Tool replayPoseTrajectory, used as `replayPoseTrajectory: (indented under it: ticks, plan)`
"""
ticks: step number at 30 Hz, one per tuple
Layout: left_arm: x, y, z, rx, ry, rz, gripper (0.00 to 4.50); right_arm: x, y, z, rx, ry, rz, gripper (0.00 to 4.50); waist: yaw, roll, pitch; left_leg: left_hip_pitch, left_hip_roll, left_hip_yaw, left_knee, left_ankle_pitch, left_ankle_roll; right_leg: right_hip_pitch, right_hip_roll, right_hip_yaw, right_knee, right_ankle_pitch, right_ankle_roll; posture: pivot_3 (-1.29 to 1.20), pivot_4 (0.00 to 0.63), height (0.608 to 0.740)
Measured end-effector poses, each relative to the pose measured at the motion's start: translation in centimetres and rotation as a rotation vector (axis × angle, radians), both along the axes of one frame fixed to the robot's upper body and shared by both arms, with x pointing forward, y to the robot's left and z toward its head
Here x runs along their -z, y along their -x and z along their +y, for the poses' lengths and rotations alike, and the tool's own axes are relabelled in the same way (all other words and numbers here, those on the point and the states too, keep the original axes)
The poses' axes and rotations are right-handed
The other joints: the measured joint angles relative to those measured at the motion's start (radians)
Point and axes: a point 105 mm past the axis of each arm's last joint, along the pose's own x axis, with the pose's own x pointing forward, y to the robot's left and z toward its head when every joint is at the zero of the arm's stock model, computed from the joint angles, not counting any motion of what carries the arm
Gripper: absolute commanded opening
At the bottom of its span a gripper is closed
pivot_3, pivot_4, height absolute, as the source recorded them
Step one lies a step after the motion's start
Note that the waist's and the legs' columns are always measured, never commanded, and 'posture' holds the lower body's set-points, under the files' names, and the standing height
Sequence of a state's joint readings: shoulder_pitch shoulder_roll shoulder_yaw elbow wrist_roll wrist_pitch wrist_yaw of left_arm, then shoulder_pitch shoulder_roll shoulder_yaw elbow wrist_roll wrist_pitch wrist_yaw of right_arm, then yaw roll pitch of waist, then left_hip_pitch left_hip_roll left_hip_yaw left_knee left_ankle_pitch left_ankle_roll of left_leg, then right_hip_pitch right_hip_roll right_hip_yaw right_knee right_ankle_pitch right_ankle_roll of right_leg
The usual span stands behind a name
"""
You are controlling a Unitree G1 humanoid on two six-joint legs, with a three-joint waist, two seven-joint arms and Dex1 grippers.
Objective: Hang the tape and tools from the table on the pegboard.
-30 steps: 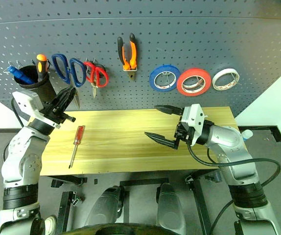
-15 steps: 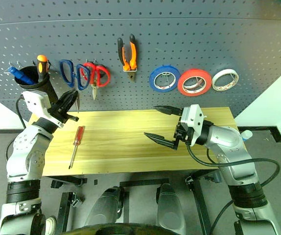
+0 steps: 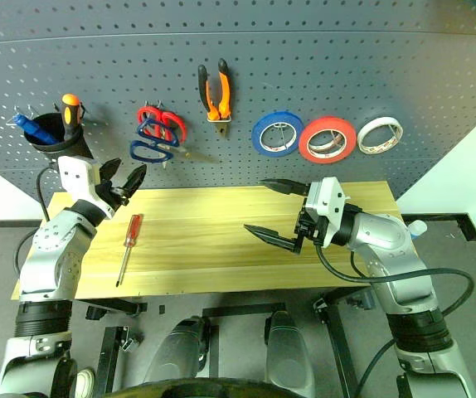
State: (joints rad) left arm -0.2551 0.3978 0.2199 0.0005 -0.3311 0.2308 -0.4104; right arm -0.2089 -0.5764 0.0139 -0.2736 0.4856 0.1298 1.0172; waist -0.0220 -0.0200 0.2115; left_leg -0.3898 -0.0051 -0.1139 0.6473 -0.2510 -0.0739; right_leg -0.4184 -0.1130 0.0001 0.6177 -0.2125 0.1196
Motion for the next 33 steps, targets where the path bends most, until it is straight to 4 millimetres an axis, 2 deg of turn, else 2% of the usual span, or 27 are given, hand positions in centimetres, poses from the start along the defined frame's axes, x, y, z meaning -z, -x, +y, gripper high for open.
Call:
replayPoseTrajectory:
  ticks: [4,7,10,11,12,14,16,18,21,27,33]
  plan:
    - [2.1,1.6,1.1,-0.006,-0.033,0.096,3.54,0.0,0.1,0.0,-0.003,-0.008,0.002,4.50,-0.014,0.000,-0.002,0.000,0.000,0.000,-0.001,0.000,0.000,0.000,0.000,0.000,0.000,0.000,0.000,-0.08,0.125,0.730]
    - [6.1,3.3,3.4,-0.085,-0.118,0.296,3.54,0.1,0.2,0.0,-0.002,-0.009,0.006,4.50,-0.024,0.000,-0.002,0.001,0.000,0.000,-0.001,0.000,0.000,0.000,0.000,0.000,0.001,0.000,0.000,-0.07,0.135,0.730]
    - [10.2,4.5,6.0,-0.246,-0.060,0.554,4.14,0.1,0.2,0.0,-0.004,-0.008,0.009,4.50,-0.020,0.000,-0.002,0.002,0.000,-0.001,0.001,0.000,0.000,0.002,0.000,0.000,0.003,-0.002,0.002,-0.06,0.142,0.730]
    - [11.2,4.9,6.5,-0.284,-0.019,0.623,4.42,0.2,0.2,0.0,-0.007,-0.007,0.012,4.50,-0.020,0.000,-0.002,0.003,0.000,-0.001,0.001,0.000,0.000,0.003,0.000,0.000,0.003,-0.002,0.003,-0.06,0.145,0.730]
    - [11.9,5.2,6.5,-0.303,0.015,0.672,4.49,0.3,0.3,0.0,-0.011,-0.005,0.017,4.50,-0.019,0.000,-0.002,0.004,0.000,-0.001,0.002,0.000,0.000,0.004,0.000,0.000,0.003,-0.002,0.003,-0.05,0.148,0.730]
    - [12.4,4.8,6.0,-0.321,0.054,0.728,4.49,0.5,0.4,0.3,-0.025,0.001,0.030,4.50,-0.014,0.000,-0.002,0.005,0.000,-0.001,0.002,0.000,0.000,0.006,0.000,0.000,0.002,-0.002,0.003,-0.05,0.152,0.730]
    - [12.1,3.7,5.6,-0.335,0.065,0.757,4.49,0.7,0.5,0.5,-0.040,0.007,0.037,4.50,-0.013,0.000,-0.002,0.007,0.000,-0.002,0.002,0.000,0.000,0.008,0.000,0.000,0.002,-0.002,0.003,-0.05,0.152,0.730]
    - [11.7,2.5,5.4,-0.346,0.051,0.776,4.49,0.8,0.5,0.6,-0.044,0.009,0.041,4.50,-0.015,0.000,-0.002,0.010,0.000,-0.002,0.001,0.000,0.000,0.010,0.000,0.000,0.002,-0.003,0.003,-0.05,0.153,0.730]
    - [12.3,1.5,5.3,-0.361,0.033,0.825,4.49,1.0,0.5,0.6,-0.044,0.016,0.046,4.50,-0.023,0.000,-0.002,0.014,0.000,-0.001,-0.002,0.000,0.000,0.012,0.000,0.000,0.001,-0.003,0.004,-0.06,0.151,0.730]
    - [14.5,1.1,5.9,-0.413,0.012,0.948,4.49,1.3,0.5,0.6,-0.029,0.017,0.049,4.50,-0.022,0.000,-0.002,0.014,0.000,-0.001,-0.003,0.000,0.000,0.012,0.000,0.000,0.001,-0.003,0.005,-0.08,0.149,0.730]
    - [15.8,0.6,5.9,-0.401,0.027,0.990,4.49,1.8,0.6,0.4,-0.012,0.015,0.068,4.50,-0.021,-0.001,-0.002,0.014,0.000,-0.001,-0.003,0.000,0.000,0.012,0.000,0.000,0.000,-0.003,0.005,-0.09,0.149,0.730]
